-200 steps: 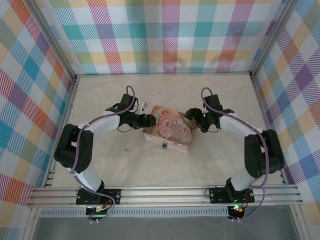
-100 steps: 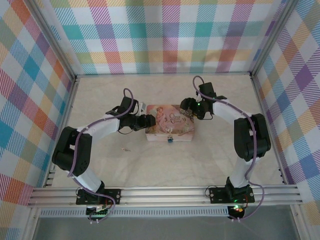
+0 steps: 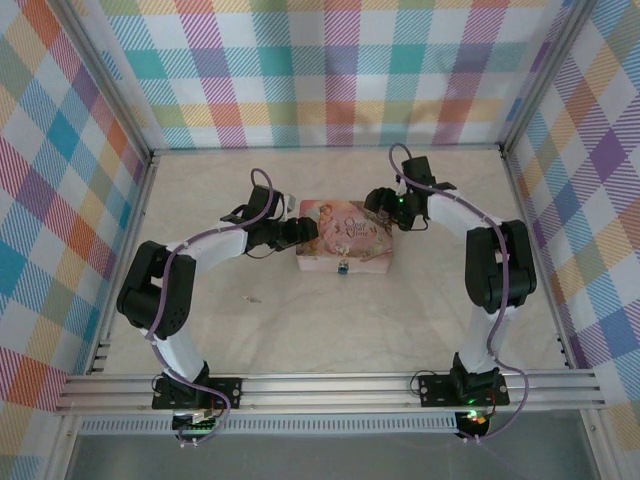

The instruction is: Unlock a padlock with a key

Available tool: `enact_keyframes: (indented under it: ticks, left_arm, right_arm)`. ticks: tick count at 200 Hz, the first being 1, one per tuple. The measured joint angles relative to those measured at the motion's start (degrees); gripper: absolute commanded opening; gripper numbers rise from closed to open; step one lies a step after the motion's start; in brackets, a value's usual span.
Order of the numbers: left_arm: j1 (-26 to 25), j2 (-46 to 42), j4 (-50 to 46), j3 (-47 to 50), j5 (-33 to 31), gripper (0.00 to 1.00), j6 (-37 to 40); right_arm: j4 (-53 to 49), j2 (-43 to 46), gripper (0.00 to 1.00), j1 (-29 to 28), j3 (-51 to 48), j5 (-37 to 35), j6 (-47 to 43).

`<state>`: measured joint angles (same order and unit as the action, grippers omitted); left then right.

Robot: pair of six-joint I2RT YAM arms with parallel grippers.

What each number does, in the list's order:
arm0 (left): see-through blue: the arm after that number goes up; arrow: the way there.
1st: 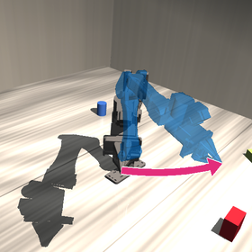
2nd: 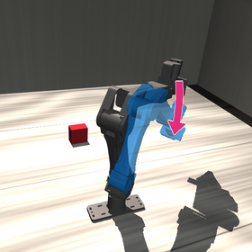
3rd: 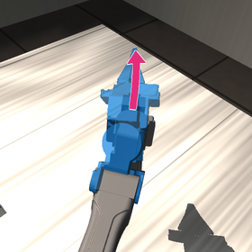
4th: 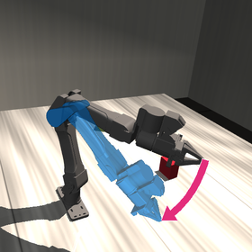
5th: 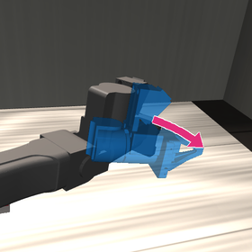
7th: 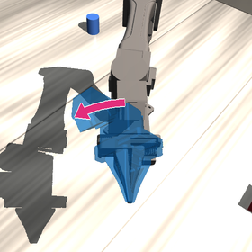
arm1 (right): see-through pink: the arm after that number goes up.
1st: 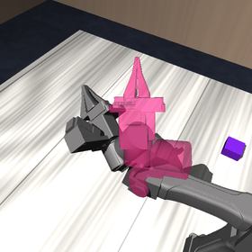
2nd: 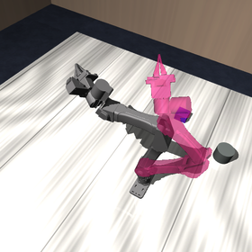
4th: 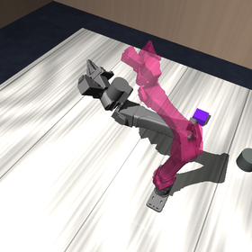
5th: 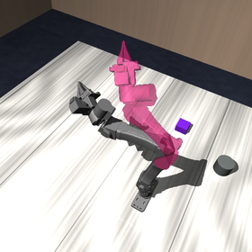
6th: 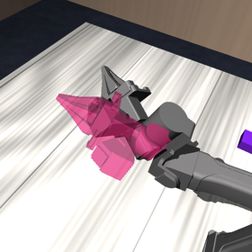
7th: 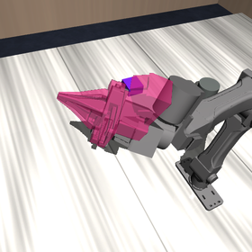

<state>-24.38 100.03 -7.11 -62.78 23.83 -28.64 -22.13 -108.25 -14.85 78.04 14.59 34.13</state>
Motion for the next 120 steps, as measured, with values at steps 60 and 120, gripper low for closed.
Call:
enact_keyframes:
  ticks: [60, 120]
  left_arm:
    - [-0.4, 0.0, 0.2, 0.0, -1.3, 0.74, -0.8]
    - [-0.7, -1.3, 0.1, 0.8, -3.6, 0.76, -1.4]
  right_arm:
    - [-0.2, -0.6, 0.86, 0.1, 0.9, 0.8, -0.4]
    - [-0.2, -1.8, 0.85, 0.1, 2.6, 2.4, -0.4]
